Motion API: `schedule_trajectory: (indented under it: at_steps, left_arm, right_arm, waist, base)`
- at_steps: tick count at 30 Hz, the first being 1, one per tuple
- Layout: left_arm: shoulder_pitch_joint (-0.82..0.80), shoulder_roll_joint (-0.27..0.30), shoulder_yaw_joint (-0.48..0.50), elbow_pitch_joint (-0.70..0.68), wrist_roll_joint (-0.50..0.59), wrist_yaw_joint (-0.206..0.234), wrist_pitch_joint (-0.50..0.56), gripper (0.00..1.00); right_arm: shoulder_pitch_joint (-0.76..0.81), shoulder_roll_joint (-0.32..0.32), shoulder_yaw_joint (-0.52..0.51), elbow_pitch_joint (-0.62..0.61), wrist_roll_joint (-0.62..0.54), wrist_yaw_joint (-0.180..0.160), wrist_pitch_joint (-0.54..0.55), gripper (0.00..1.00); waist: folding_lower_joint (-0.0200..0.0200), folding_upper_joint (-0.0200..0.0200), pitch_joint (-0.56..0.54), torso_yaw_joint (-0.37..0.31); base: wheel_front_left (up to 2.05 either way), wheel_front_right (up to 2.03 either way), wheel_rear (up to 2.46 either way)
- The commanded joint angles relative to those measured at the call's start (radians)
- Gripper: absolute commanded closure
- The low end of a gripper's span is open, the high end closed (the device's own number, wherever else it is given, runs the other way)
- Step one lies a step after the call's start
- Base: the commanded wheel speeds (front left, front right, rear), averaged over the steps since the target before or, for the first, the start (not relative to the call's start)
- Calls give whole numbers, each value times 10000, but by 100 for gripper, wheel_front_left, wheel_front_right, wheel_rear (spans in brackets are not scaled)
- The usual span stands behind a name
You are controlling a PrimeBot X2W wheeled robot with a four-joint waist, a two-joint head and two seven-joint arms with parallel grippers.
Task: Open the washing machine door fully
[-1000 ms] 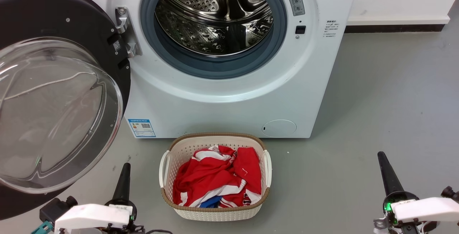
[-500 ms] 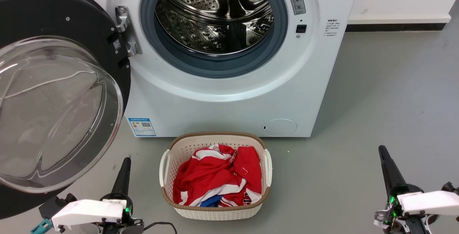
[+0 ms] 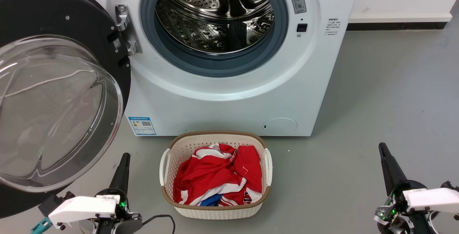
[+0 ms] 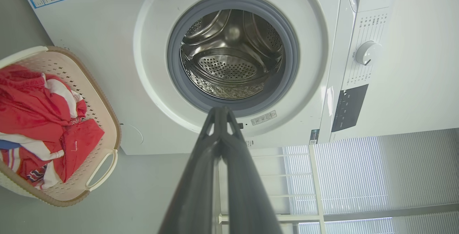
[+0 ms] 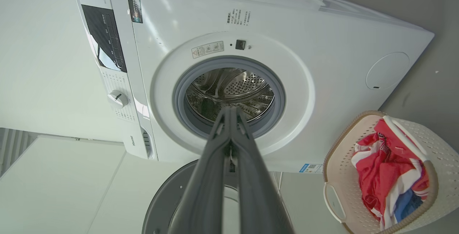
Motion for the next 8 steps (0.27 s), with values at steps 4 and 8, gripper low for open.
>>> schedule_trajectory:
  at_steps: [4,8]
  left_arm:
    - [-266,25,49,42,-440,-78,137,100]
    - [-296,23,80,89,-742,-92,218,100]
  right_arm:
    - [-304,10,-67,67,428,1,129,100]
    - [-338,21,-101,134,702,1,212,100]
  waist:
    - [0,0,13,5]
    - [0,0,25,9]
  base:
    - [0,0,0]
    - [0,0,0]
